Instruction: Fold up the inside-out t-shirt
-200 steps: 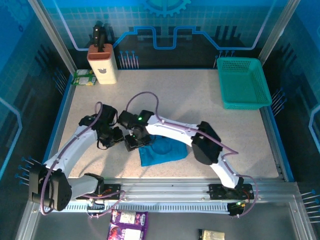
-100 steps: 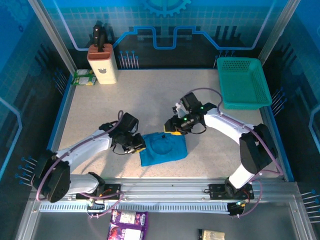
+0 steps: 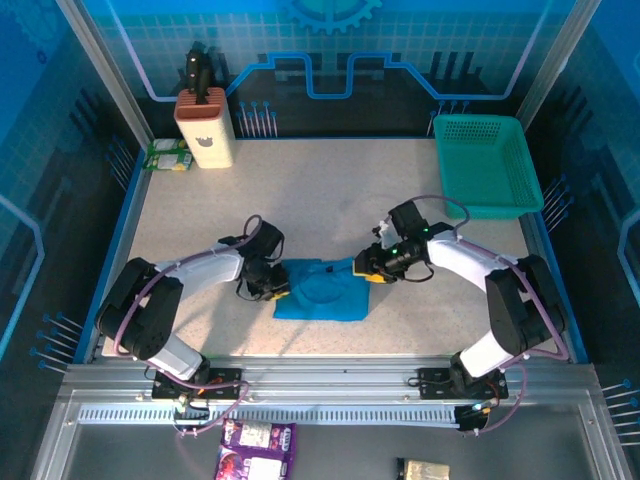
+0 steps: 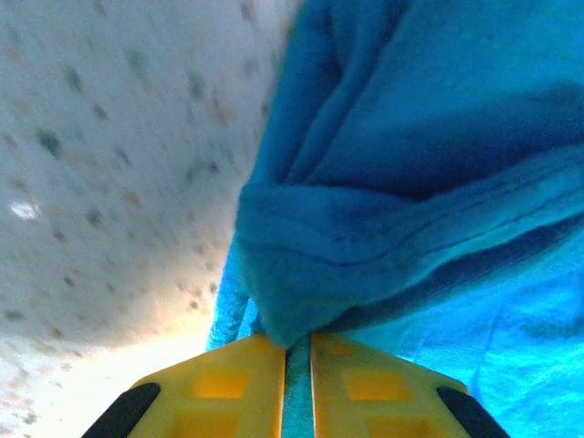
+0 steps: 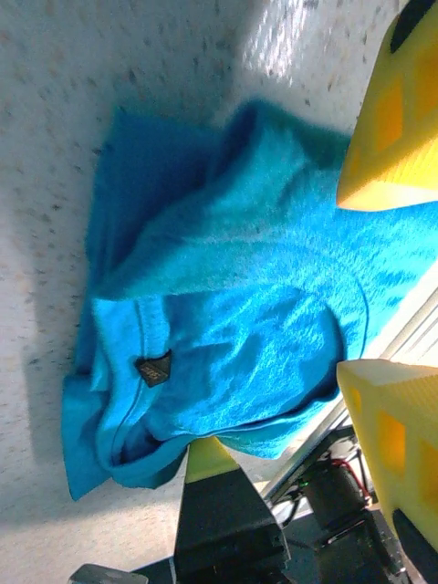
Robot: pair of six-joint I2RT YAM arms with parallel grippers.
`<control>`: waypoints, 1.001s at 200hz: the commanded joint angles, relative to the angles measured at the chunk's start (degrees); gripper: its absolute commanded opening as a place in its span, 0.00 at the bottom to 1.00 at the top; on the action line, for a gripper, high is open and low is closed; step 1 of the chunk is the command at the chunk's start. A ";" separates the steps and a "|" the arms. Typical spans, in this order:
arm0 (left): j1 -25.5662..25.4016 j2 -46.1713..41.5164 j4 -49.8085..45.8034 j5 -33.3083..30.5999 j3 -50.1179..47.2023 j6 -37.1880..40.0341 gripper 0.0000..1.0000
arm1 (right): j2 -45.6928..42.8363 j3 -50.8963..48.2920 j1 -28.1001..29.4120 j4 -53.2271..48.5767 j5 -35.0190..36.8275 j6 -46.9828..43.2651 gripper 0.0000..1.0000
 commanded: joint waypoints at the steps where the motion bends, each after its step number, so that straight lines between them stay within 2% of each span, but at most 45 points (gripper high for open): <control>1: 2.51 -1.75 -0.45 -1.84 1.44 4.70 0.19 | -1.94 -1.95 -1.23 1.41 1.20 -1.10 0.47; 35: 8.22 -4.33 -1.08 2.25 3.58 9.39 0.31 | -0.37 -2.92 -1.41 1.63 3.38 -3.99 0.47; 59: 9.54 -0.61 -2.18 6.18 7.52 14.50 0.39 | 1.47 -2.28 -1.41 1.32 5.40 -5.52 0.48; 103: 9.52 8.56 -2.19 11.03 11.52 18.79 0.38 | 4.60 -1.30 -1.43 3.13 5.24 -5.89 0.48; 138: 9.52 10.10 -1.00 14.31 10.88 20.00 0.30 | 5.90 0.48 -1.25 4.33 4.38 -5.18 0.44; 156: 9.52 8.47 -2.60 12.51 10.69 20.90 0.30 | 6.00 1.26 -0.84 4.16 4.09 -5.01 0.36; 179: 9.52 4.33 -6.06 7.23 10.81 21.72 0.34 | 5.66 2.49 -0.38 2.60 5.08 -5.23 0.14; 190: 9.52 2.91 -7.22 6.68 10.96 22.13 0.36 | 5.30 2.92 -0.28 1.86 5.74 -5.25 0.03; 200: 9.52 2.31 -8.04 6.75 11.05 22.26 0.36 | 4.94 3.33 -0.06 1.79 5.68 -5.25 0.00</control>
